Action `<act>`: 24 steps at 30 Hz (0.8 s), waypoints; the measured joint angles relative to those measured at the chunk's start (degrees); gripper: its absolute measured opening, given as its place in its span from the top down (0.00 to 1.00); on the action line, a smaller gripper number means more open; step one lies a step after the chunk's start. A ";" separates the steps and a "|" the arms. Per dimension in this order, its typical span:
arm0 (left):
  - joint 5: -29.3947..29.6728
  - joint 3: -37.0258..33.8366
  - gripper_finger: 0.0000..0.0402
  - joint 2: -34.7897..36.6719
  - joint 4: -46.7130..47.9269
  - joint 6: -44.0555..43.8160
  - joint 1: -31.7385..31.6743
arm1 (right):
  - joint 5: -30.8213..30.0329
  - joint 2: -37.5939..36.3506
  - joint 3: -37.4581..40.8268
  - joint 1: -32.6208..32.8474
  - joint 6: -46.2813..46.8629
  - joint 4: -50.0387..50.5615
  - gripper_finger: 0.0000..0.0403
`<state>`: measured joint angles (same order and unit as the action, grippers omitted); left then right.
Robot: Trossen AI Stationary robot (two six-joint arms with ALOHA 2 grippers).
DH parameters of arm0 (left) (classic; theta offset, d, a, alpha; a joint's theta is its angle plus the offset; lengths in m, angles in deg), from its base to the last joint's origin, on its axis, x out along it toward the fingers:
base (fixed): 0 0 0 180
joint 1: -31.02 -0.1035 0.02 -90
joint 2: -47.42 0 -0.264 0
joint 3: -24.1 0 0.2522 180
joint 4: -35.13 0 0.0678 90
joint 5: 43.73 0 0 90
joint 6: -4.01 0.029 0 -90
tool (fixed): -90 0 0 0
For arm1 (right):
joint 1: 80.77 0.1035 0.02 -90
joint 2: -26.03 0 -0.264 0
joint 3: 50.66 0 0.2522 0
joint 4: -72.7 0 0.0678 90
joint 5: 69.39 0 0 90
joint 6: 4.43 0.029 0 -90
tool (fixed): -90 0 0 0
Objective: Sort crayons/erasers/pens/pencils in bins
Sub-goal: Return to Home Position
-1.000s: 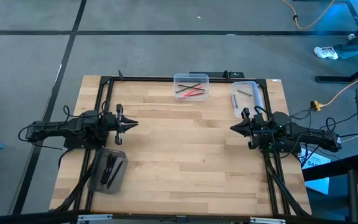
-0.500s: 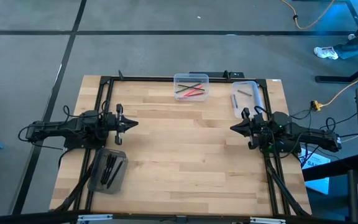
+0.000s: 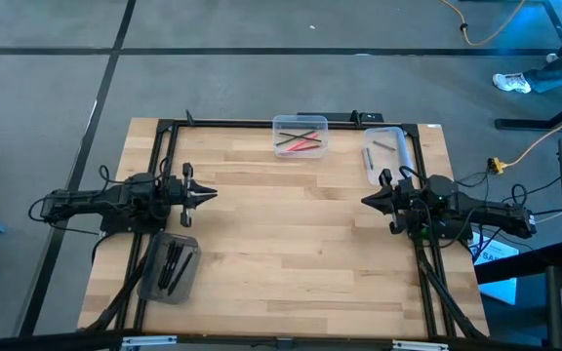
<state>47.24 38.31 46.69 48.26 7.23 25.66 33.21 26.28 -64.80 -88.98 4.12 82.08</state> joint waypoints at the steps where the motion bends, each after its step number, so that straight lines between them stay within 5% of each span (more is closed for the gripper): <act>1: 0.01 0.00 0.90 0.00 -0.01 0.00 0.00 | 0.00 0.00 0.00 0.00 0.00 0.00 0.97; 24: 0.01 0.00 0.95 0.00 -0.01 0.00 0.00 | 0.00 0.00 0.00 0.00 0.00 0.00 0.97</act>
<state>47.25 38.31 46.69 48.25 7.23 25.66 33.21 26.28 -64.80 -88.98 4.12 82.08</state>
